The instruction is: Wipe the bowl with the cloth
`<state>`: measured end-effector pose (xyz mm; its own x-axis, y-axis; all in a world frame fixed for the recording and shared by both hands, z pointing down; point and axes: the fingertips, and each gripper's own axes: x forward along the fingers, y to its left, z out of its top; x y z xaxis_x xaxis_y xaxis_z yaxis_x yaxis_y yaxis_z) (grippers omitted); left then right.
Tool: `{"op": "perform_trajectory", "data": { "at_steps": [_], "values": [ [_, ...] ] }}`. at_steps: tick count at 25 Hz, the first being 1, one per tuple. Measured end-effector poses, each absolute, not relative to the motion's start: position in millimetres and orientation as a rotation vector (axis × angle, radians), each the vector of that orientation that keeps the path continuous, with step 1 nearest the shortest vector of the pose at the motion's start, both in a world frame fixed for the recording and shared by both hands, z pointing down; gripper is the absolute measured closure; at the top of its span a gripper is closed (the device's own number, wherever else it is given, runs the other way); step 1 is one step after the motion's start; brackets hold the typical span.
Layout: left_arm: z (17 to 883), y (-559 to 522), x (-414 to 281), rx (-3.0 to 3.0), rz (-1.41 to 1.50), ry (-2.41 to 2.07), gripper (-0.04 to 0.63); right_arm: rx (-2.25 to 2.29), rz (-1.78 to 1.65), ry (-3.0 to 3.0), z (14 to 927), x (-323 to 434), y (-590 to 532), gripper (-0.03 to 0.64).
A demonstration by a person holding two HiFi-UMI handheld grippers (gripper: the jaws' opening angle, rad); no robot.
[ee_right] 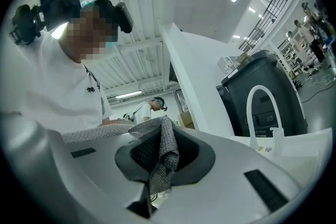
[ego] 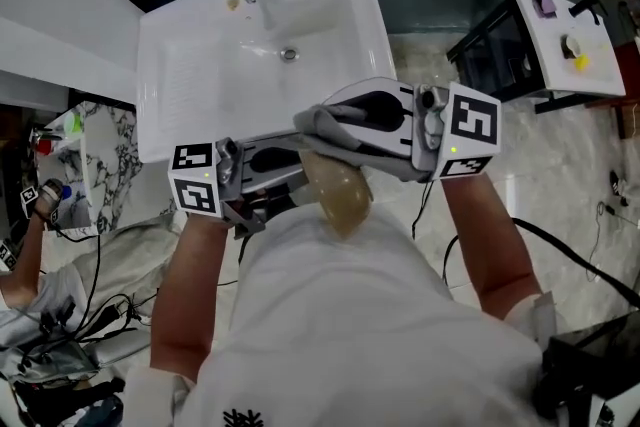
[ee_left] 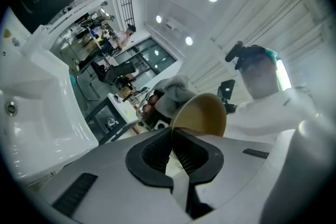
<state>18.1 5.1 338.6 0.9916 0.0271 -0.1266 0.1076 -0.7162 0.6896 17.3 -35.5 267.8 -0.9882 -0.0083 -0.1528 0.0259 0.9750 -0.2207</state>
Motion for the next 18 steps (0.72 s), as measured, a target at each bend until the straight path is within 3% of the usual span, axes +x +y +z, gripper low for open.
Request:
{"op": "perform_trajectory", "data": {
  "at_steps": [18],
  "values": [
    [313.0, -31.7, -18.9, 2.372, -0.365, -0.036, 0.576, 0.058, -0.493, 3.026, 314.0, 22.7, -11.3, 0.584]
  ]
}}
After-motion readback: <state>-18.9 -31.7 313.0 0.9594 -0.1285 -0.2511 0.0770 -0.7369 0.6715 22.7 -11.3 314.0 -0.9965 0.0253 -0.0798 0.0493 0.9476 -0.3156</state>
